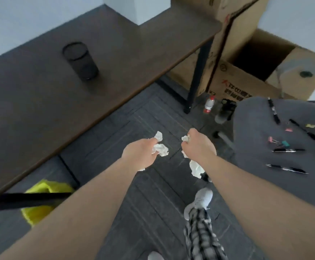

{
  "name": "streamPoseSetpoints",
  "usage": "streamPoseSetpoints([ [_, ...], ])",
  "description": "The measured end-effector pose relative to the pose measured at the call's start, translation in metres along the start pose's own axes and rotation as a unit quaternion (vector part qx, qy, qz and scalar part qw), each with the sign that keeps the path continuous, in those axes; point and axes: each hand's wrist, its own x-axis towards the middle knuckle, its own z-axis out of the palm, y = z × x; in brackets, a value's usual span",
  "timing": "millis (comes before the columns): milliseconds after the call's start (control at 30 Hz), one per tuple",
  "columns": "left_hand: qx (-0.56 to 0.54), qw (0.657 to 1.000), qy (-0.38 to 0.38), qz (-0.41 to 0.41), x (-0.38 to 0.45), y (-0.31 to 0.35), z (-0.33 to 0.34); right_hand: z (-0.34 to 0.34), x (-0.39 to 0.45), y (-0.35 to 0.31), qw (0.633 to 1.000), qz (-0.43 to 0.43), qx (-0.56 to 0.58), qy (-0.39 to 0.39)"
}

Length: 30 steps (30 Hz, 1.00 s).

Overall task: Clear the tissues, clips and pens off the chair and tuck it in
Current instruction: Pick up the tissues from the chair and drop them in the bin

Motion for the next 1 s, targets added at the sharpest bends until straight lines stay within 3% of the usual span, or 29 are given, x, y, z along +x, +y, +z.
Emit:
streamPoseSetpoints([
  [300, -0.073, 0.973, -0.016, -0.221, -0.184, -0.163, 0.05, 0.145, -0.089, -0.169, 0.969, -0.191, -0.102, -0.116],
  [567, -0.204, 0.906, 0.035, -0.369, -0.274, -0.24, 0.091, 0.239, -0.127, -0.253, 0.915, -0.297, -0.173, -0.213],
  [800, -0.245, 0.87, 0.068, -0.422, -0.318, -0.308, 0.131, 0.315, -0.154, -0.302, 0.872, -0.354, -0.233, -0.244],
  [1000, -0.271, 0.863, 0.073, -0.421, -0.343, -0.387, 0.161, 0.384, -0.172, -0.346, 0.851, -0.368, -0.271, -0.258],
])
